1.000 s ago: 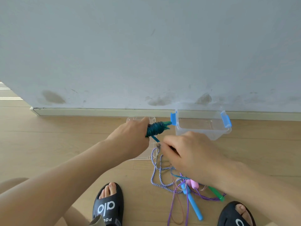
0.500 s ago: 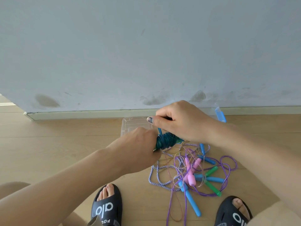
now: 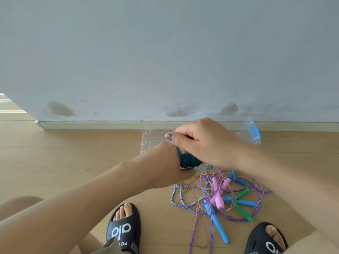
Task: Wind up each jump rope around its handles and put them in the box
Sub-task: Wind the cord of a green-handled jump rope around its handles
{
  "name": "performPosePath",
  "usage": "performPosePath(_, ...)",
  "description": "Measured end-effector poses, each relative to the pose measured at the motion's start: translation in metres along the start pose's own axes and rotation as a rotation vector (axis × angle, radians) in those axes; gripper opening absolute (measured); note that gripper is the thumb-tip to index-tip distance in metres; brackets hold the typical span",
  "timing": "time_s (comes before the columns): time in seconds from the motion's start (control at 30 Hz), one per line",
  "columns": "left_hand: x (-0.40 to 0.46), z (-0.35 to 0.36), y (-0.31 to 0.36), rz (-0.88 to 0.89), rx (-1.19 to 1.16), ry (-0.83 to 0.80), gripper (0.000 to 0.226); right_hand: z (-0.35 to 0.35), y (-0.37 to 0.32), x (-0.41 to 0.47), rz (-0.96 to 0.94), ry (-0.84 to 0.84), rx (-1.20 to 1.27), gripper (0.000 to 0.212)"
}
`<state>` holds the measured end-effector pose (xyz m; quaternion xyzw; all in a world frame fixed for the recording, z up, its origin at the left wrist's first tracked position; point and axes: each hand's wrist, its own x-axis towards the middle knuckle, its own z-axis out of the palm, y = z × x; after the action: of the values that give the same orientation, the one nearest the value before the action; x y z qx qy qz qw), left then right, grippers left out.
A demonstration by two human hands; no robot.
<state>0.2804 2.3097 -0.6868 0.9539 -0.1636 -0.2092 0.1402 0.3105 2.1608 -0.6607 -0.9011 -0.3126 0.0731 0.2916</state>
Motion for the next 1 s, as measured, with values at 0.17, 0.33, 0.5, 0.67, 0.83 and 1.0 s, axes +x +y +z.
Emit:
performPosePath(0.17, 0.002, 0.002, -0.008, 0.084, 0.052, 0.092, 0.057, 0.002, 0.033, 0.014, 0.105, -0.1, 0.09, 0.055)
performPosePath(0.33, -0.005, -0.009, -0.014, 0.183, 0.019, 0.064, 0.054, 0.0, 0.044, 0.01, 0.165, -0.206, 0.241, 0.062)
performPosePath(0.5, -0.009, -0.017, -0.016, 0.224, -0.071, 0.056, 0.049, -0.004, 0.06, 0.004, 0.254, -0.121, 0.179, 0.061)
performPosePath(0.67, -0.011, -0.023, -0.014, 0.293, -0.205, 0.058, 0.027, 0.023, 0.059, -0.004, 0.238, -0.088, 0.197, 0.065)
performPosePath(0.83, -0.005, -0.025, -0.027, 0.188, 0.002, 0.049, 0.035, 0.015, 0.062, -0.006, 0.29, 0.003, 0.211, 0.06)
performPosePath(1.0, -0.001, -0.025, -0.027, 0.15, 0.306, -0.004, 0.039, -0.015, 0.066, -0.005, 0.222, 0.066, 0.049, 0.064)
